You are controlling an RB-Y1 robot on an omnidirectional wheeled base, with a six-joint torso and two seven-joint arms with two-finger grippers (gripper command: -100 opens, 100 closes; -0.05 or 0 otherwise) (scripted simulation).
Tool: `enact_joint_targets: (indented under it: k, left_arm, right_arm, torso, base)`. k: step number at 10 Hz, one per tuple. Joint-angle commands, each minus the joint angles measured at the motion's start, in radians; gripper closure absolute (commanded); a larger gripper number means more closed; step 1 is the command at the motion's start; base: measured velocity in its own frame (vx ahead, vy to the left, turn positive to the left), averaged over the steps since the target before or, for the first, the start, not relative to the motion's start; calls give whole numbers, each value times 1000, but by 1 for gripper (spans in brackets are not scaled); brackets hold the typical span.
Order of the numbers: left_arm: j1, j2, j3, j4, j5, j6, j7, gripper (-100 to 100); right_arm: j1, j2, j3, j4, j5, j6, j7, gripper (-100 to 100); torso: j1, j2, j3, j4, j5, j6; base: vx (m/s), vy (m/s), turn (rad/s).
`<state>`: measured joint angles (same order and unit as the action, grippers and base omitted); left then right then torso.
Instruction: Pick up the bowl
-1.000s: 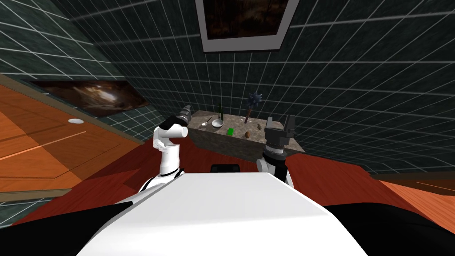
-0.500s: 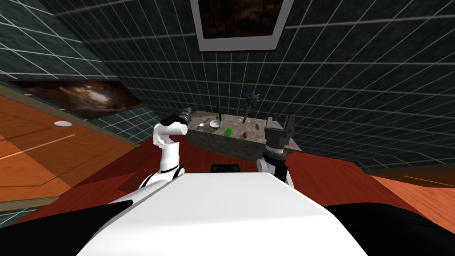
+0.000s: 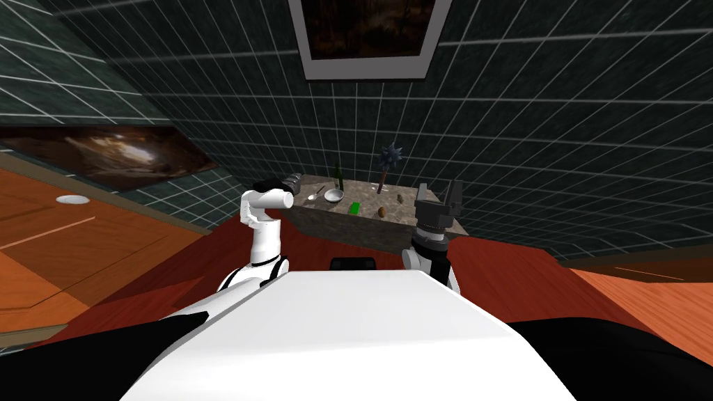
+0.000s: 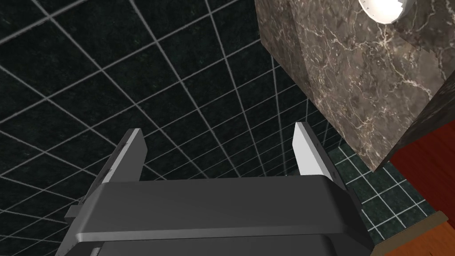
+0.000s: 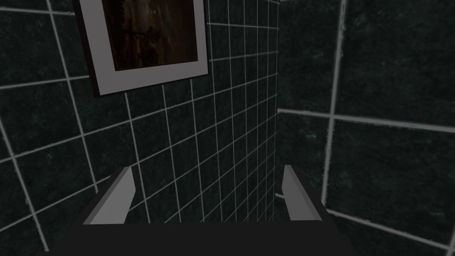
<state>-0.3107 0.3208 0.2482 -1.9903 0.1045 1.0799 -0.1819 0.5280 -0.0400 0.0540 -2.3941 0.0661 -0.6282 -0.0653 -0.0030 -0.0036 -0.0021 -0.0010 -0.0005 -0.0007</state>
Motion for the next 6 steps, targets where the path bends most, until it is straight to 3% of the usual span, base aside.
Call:
enact_joint_targets:
  k: [1, 4, 6]
  left_arm:
    - [-4, 0, -1, 9, -1, 29, -1, -100]
    - [-39, 18, 4, 63, 7, 121, -20, -100]
    - [-39, 18, 4, 63, 7, 160, -20, -100]
  right_arm:
    - [0, 0, 0, 0, 0, 0, 0, 0]
    - [0, 0, 0, 0, 0, 0, 0, 0]
    - [0, 0, 0, 0, 0, 0, 0, 0]
  torso:
    - [0, 0, 0, 0, 0, 0]
    - [0, 1, 1, 0, 0, 0]
    - [1, 0, 0, 0, 0, 0]
  base:
    - [16, -19, 14]
    - [39, -37, -74]
    - [34, -27, -13]
